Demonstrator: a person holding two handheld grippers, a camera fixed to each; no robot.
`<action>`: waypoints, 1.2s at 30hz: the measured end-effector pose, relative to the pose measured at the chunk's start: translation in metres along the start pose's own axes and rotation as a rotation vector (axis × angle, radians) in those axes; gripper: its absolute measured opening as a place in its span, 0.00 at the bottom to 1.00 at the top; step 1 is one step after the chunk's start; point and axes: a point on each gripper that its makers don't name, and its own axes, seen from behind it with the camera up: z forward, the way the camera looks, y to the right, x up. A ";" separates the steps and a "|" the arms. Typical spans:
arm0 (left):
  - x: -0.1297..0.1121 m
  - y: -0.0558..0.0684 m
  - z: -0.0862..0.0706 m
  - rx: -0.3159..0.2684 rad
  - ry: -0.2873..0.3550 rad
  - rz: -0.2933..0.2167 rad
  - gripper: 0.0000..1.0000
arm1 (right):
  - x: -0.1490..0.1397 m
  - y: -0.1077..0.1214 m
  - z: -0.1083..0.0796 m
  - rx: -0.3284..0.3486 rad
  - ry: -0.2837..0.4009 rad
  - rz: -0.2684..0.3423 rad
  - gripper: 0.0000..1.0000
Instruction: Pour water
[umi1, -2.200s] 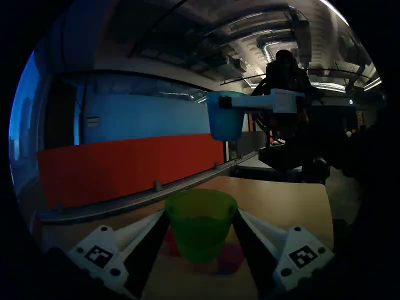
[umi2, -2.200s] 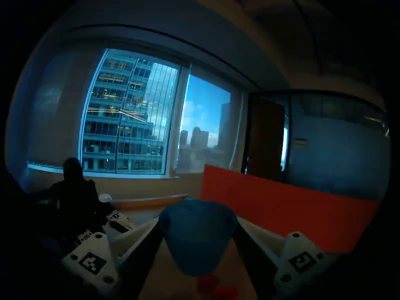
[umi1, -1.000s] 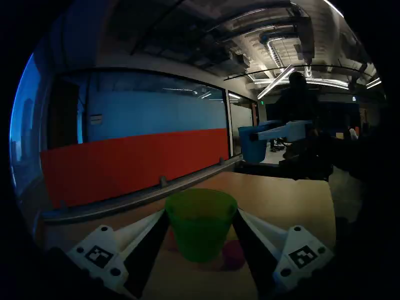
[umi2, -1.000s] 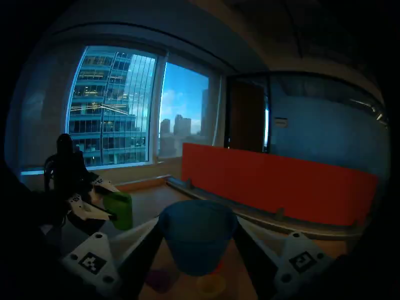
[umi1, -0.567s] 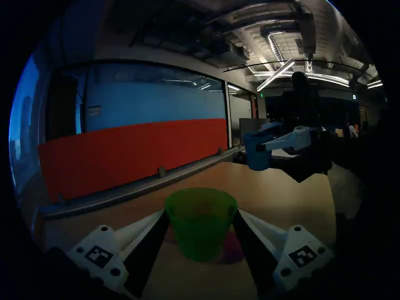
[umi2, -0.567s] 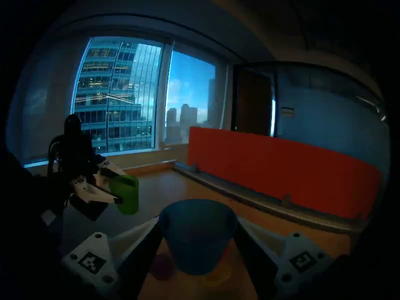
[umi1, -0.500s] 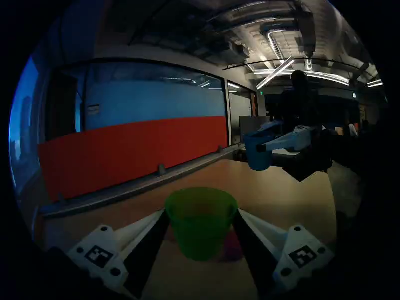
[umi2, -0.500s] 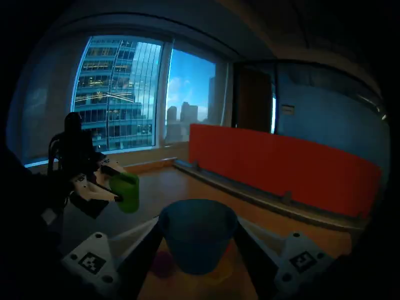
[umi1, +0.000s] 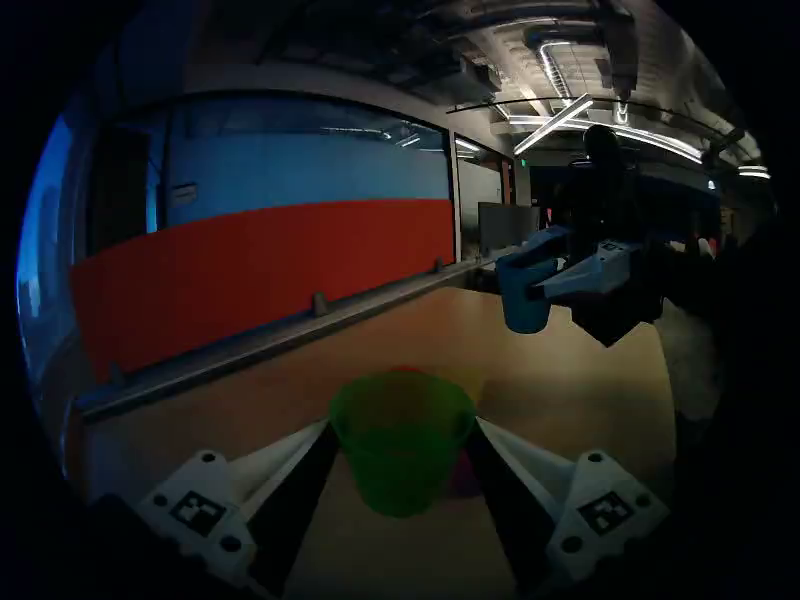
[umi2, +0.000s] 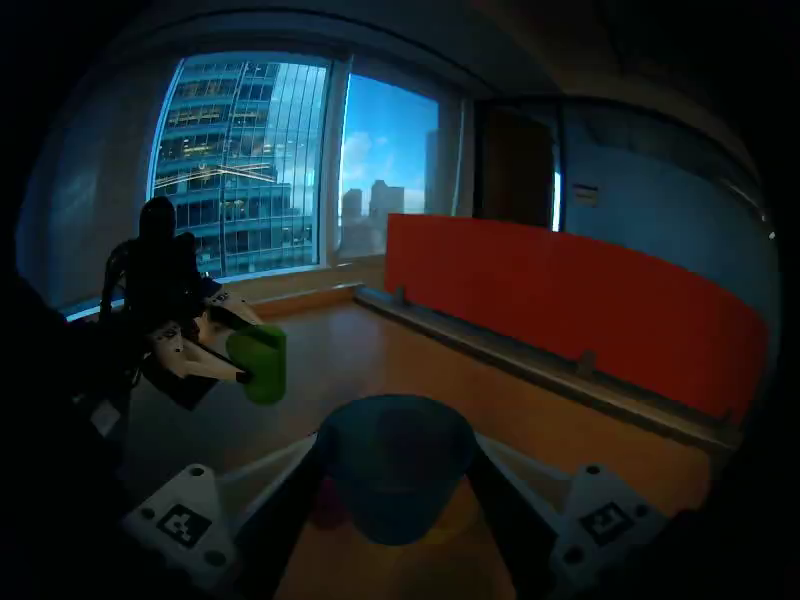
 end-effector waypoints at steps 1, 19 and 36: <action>-0.002 0.000 0.001 -0.001 -0.007 0.001 0.86 | -0.003 0.000 0.000 0.001 -0.008 -0.002 0.92; -0.049 0.012 0.021 -0.049 -0.144 0.017 0.86 | -0.066 -0.004 0.016 0.040 -0.159 -0.027 0.92; -0.091 0.019 0.029 -0.092 -0.260 0.012 0.86 | -0.112 -0.007 0.024 0.066 -0.251 -0.031 0.92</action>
